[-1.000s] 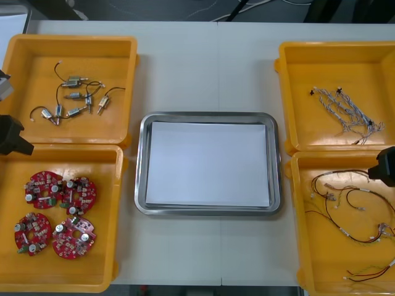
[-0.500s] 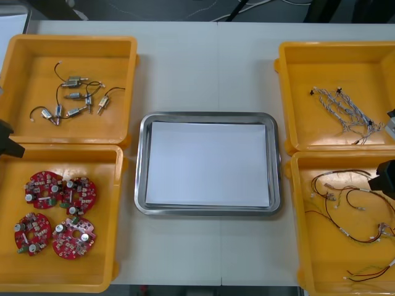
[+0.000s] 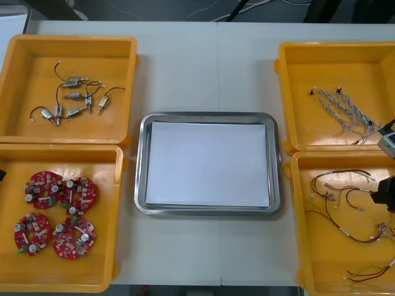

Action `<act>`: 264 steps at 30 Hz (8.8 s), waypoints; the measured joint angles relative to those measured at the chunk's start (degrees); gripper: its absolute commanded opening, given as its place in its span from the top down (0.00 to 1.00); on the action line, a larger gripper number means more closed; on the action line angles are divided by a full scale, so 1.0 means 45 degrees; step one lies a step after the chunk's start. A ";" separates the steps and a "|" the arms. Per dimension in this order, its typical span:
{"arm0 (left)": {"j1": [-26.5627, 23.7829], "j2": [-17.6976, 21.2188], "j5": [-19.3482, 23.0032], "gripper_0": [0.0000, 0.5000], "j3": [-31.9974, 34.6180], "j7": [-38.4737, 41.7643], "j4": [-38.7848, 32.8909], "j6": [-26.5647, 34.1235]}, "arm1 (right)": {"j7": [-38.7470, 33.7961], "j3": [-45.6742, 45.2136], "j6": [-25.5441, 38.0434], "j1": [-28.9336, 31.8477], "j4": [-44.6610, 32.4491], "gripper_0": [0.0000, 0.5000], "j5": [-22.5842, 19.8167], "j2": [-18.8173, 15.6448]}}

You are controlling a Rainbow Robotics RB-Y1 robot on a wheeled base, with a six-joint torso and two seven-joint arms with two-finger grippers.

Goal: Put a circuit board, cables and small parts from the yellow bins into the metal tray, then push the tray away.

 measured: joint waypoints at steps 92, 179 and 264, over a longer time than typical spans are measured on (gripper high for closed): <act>0.8672 0.1328 -0.0896 0.00 -0.1938 -0.4040 -0.1876 -0.9679 | 0.4313 0.3631 -0.4843 0.3219 0.0826 0.00 0.4728 0.2514; 0.7378 0.1336 -0.3127 0.15 -0.4646 -0.4039 -0.0582 -1.0635 | 0.4978 -0.2163 0.1119 0.1380 -0.2951 1.00 0.0693 0.2580; -0.6596 -0.3826 -0.4568 1.00 -0.9980 1.3658 -0.2256 0.0652 | 0.2127 0.1252 0.1934 -0.3410 -0.3192 1.00 0.2648 0.4160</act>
